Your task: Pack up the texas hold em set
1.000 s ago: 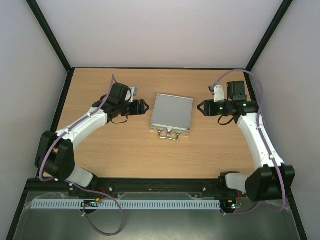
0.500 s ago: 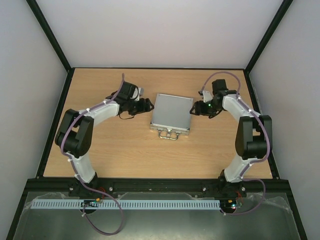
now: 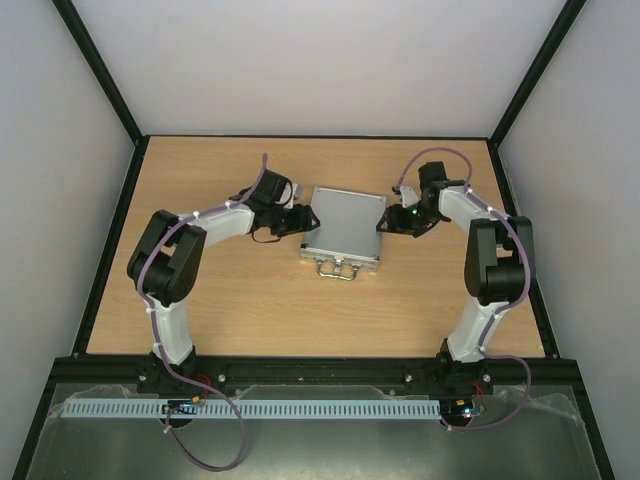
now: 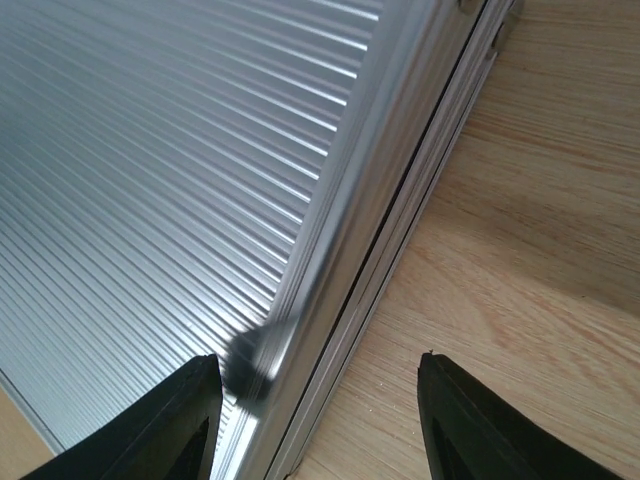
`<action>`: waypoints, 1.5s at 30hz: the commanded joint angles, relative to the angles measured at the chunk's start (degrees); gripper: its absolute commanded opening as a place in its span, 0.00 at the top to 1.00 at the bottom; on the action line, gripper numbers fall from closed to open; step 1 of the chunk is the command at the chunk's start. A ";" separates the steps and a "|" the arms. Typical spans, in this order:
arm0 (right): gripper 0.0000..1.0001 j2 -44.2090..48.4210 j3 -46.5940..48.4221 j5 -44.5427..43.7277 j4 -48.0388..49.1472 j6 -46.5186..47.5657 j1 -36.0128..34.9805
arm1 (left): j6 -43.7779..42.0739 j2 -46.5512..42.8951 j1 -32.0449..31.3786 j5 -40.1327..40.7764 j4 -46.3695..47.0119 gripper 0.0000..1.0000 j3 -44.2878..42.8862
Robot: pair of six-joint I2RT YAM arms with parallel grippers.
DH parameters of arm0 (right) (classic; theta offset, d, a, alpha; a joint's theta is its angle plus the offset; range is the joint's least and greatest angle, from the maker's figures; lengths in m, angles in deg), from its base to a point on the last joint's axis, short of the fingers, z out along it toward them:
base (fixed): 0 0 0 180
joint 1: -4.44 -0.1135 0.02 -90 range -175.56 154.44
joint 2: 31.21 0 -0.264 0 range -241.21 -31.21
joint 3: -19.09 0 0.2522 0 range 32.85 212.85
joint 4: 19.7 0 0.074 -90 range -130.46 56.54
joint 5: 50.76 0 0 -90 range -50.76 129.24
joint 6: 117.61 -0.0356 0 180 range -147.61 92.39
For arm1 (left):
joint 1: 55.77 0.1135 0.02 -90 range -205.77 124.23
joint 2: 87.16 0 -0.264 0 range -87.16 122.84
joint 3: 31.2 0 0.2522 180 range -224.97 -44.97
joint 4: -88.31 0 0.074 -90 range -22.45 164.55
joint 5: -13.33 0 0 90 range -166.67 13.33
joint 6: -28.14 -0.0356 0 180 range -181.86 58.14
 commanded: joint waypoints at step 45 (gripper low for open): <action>0.50 -4.47 -2.03 10.73 -4.23 5.60 -9.87 | 12.32 -24.08 -15.99 11.71 9.12 0.48 30.56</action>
